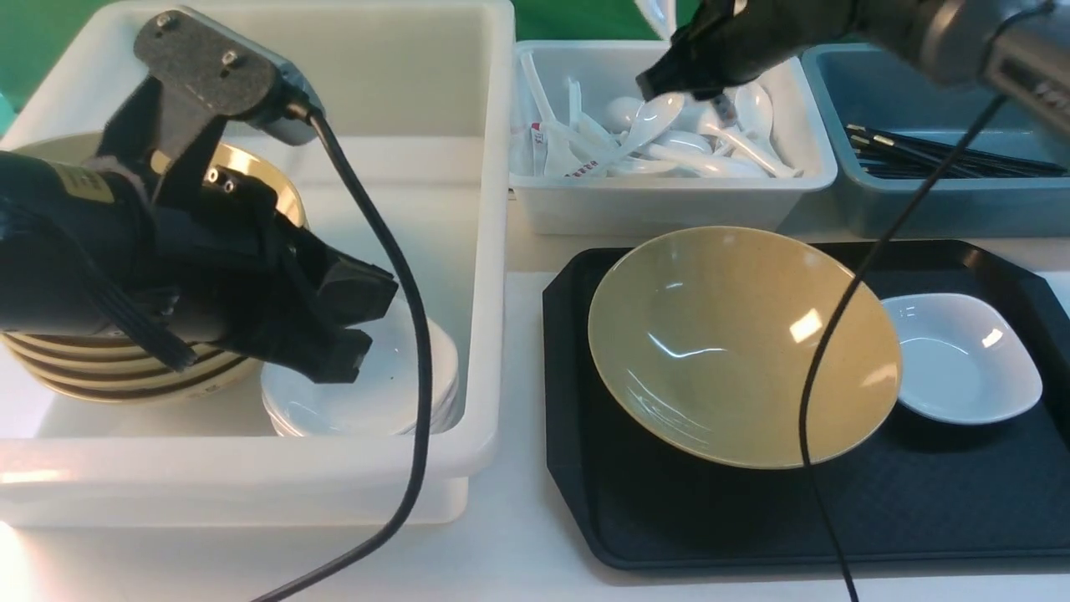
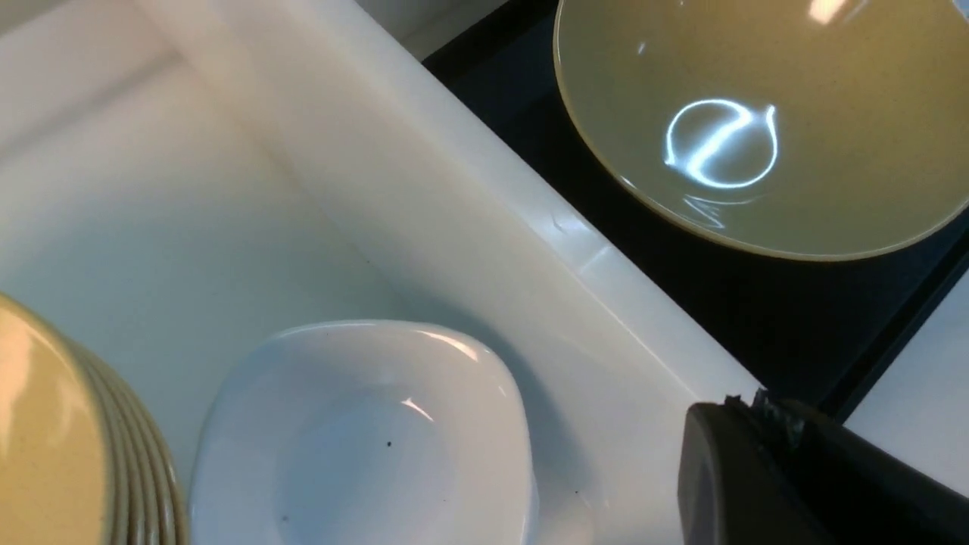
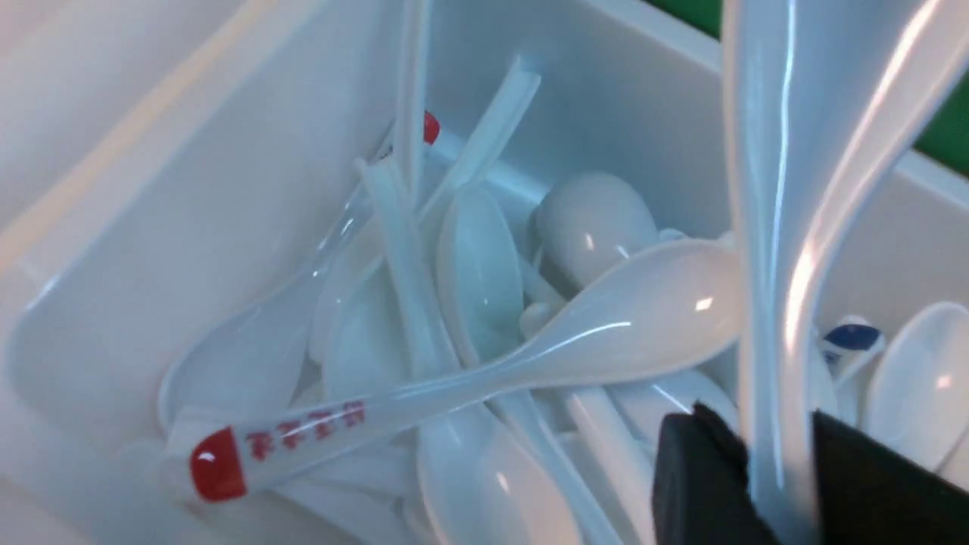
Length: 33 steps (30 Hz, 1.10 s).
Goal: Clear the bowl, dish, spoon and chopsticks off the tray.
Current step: Use the right arm to put the soup spoon into the small storage box in the middle, then use the left arm to grab the yellow noodle bowl on the left
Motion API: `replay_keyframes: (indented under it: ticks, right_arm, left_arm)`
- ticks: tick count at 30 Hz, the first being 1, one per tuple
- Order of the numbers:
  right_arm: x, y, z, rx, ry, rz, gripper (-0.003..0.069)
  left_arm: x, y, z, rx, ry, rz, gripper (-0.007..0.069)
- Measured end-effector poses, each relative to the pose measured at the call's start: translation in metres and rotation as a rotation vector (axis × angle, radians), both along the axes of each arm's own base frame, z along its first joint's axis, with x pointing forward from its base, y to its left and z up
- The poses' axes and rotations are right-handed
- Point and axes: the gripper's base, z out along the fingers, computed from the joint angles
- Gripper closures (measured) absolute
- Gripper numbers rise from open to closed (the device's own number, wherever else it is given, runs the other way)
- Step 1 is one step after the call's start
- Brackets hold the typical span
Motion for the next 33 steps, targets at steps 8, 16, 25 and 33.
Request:
replay_keyframes:
  ticks: [8,16,25,33]
  right_arm:
    - [0.006,-0.025,0.036,0.022,0.028,-0.087,0.0036]
    - [-0.064,-0.049,0.145,-0.124,0.038,0.011,0.0127]
    - [-0.158,-0.077,0.19,-0.154,0.061,-0.001,0.0425]
    - [-0.24,-0.1,0.16,-0.188,0.187,0.003,0.051]
  left_arm:
    - [0.01,-0.006,0.02,-0.046,-0.008,0.002,0.0636]
    - [0.064,-0.045,0.06,0.068,-0.002,-0.182,0.0634]
    - [0.121,-0.133,0.011,0.33,0.178,-0.242,0.0545]
    - [0.152,-0.177,-0.03,0.356,0.246,-0.229,0.0194]
